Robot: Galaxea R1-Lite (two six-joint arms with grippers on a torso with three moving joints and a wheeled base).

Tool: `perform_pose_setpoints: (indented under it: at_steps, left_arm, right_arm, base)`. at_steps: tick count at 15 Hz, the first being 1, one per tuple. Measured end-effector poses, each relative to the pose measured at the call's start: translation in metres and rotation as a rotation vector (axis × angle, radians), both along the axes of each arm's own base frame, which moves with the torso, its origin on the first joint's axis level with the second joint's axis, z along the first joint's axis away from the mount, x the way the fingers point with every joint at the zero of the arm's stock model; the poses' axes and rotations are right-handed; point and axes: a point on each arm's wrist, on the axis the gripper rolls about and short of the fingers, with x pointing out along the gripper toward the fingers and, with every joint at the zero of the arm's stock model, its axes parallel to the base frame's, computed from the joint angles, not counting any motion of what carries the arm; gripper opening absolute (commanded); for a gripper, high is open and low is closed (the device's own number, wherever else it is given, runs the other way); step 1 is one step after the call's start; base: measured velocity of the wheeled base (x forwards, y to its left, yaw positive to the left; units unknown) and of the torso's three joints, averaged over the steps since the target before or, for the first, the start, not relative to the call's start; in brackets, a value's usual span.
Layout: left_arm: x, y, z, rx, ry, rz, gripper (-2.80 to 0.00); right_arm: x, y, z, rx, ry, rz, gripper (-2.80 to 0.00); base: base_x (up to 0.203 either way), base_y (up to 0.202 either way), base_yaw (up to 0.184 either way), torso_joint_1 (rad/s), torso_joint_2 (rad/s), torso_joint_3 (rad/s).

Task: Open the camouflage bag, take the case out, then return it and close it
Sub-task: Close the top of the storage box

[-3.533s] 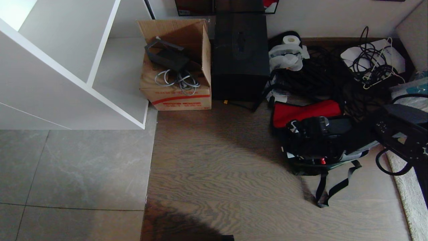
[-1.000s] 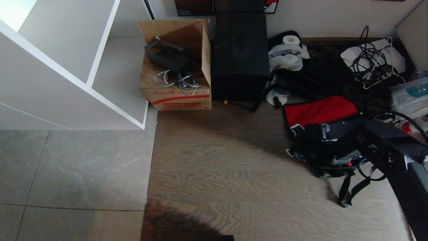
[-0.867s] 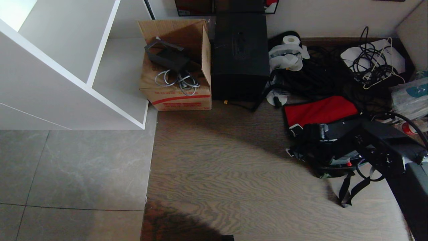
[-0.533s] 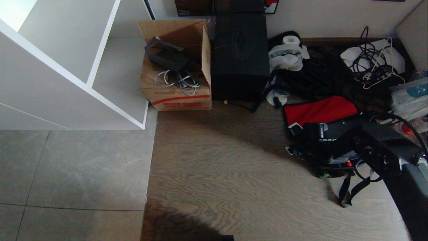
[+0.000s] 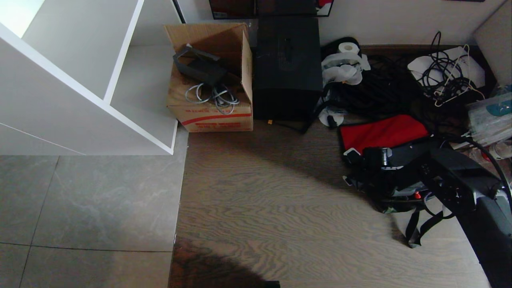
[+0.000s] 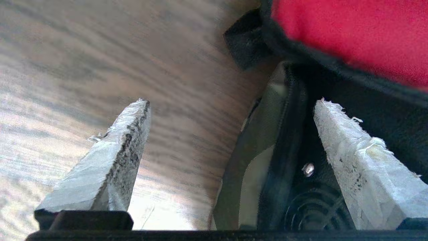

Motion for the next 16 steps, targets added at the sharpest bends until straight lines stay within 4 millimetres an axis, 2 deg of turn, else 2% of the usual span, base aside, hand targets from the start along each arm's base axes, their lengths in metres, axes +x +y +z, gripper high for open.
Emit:
perform_pose_setpoints:
  at_steps: [10,11,16]
  left_arm:
    - [0.0,0.0,0.0,0.0,0.0,0.0,-2.8]
    - [0.0,0.0,0.0,0.0,0.0,0.0,-2.8]
    - [0.0,0.0,0.0001,0.0,-0.001,0.0,-2.8]
  right_arm:
    - [-0.0019,0.0033,-0.0088,-0.034,0.062,0.023,0.0]
    - [-0.0016,0.0036,-0.0091,-0.032,0.061,0.027,-2.8]
    - [-0.0011,0.006,-0.0108,-0.031,0.061,0.037,-2.8]
  base:
    - [0.0,0.0,0.0,0.0,0.0,0.0]
    - [0.0,0.0,0.0,0.0,0.0,0.0]
    - [0.0,0.0,0.0,0.0,0.0,0.0]
